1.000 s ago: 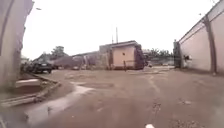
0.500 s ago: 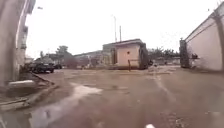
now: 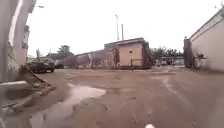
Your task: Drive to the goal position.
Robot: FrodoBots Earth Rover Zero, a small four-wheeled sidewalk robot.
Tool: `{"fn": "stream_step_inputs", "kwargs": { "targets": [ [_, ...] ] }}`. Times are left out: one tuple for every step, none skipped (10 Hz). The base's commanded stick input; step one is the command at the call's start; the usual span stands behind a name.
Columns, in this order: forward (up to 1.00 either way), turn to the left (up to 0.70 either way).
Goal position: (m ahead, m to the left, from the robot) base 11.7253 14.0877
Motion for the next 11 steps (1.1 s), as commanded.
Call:
{"fn": "stream_step_inputs", "kwargs": {
  "targets": [
    [0.70, 0.00],
    [0.70, 0.01],
    [0.70, 0.21],
    [0.70, 0.35],
    [0.70, 0.35],
    [0.70, 0.35],
    [0.70, 0.35],
    [0.70, 0.35],
    [0.70, 0.35],
    [0.70, 0.35],
    [0.70, 0.28]
  ]
}}
